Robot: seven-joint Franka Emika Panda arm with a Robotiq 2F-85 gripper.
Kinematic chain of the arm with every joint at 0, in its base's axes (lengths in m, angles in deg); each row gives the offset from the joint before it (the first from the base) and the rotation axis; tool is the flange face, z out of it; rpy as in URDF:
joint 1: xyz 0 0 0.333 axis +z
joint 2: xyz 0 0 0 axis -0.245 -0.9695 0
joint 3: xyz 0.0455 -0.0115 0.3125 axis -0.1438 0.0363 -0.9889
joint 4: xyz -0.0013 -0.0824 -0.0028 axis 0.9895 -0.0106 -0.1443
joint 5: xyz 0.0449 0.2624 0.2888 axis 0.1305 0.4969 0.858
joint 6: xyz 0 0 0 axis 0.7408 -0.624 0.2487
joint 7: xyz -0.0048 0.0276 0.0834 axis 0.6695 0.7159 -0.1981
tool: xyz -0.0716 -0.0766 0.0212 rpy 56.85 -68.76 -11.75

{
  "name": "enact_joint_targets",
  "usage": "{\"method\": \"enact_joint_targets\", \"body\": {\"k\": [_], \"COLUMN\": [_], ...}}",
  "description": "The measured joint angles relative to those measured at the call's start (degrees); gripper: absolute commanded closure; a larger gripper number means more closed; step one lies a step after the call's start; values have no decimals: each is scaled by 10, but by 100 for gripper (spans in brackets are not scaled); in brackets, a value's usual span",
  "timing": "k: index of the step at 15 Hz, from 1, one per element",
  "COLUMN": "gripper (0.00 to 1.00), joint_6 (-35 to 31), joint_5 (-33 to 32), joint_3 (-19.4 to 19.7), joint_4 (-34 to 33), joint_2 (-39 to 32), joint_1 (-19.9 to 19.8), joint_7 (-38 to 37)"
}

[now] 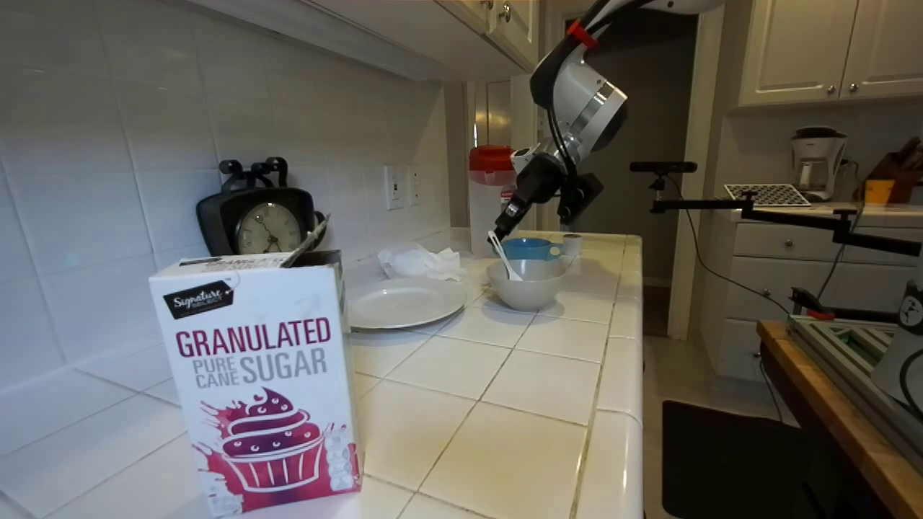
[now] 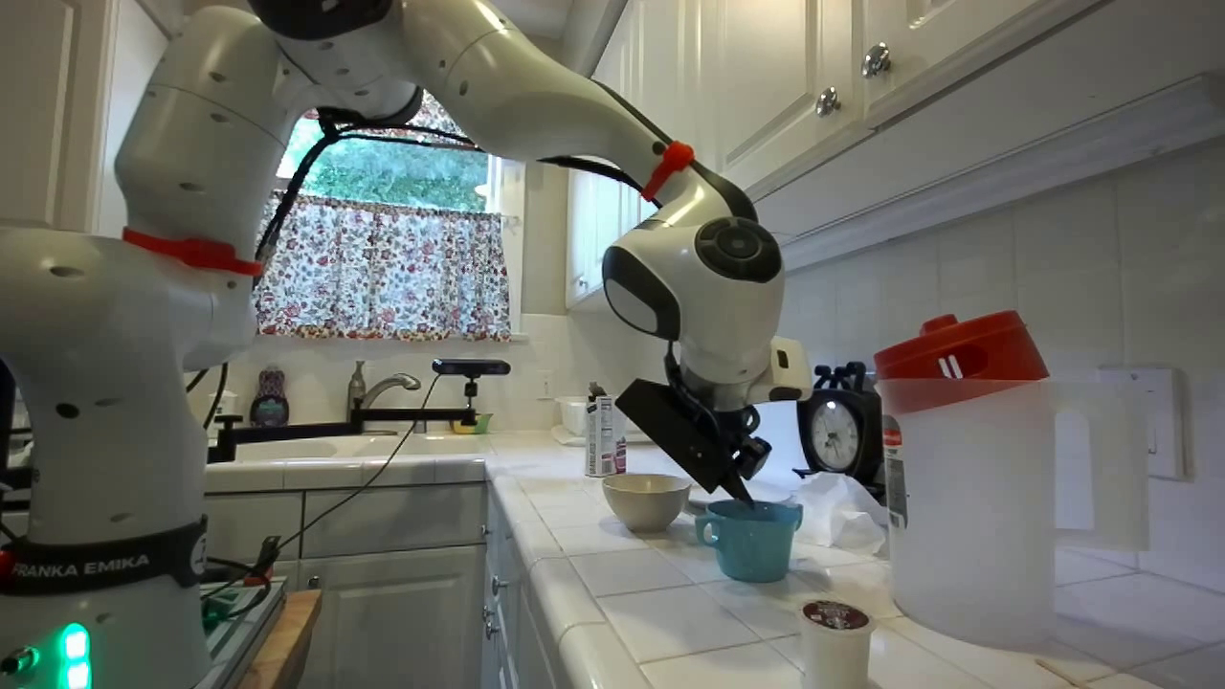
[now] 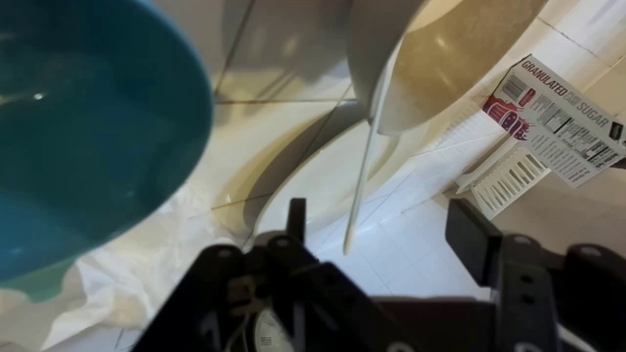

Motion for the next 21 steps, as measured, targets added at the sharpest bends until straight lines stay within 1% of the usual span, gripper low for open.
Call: {"method": "enact_joint_targets", "body": {"k": [1,3,4,5,6,7,9,10,11,12,13,14,15,16,17,21], "gripper": [35,41,41,46,45,50,57,66,65,68,83,79,86,97,100,99], "joint_6": [1,4,8,11,14,17,22,23,25,27,30,33,35,37,40,48], "joint_5": [0,5,10,15,19,22,26,28,30,31,33,34,35,35,36,44], "joint_3": [0,0,0,0,0,0,0,0,0,0,0,0,0,0,0,0], "joint_4": [0,0,0,-1,-1,-1,-3,-4,-5,-5,-6,-8,-9,-11,-12,-14], "joint_2": [-1,-4,-5,-7,-8,-8,-11,-13,-14,-16,-17,-19,-22,-24,-26,-31], "joint_1": [-1,-3,-4,-5,-6,-7,-9,-10,-11,-11,-12,-13,-13,-13,-13,-15], "joint_7": [0,4,7,11,16,20,26,29,30,31,34,37,39,42,44,47]}}
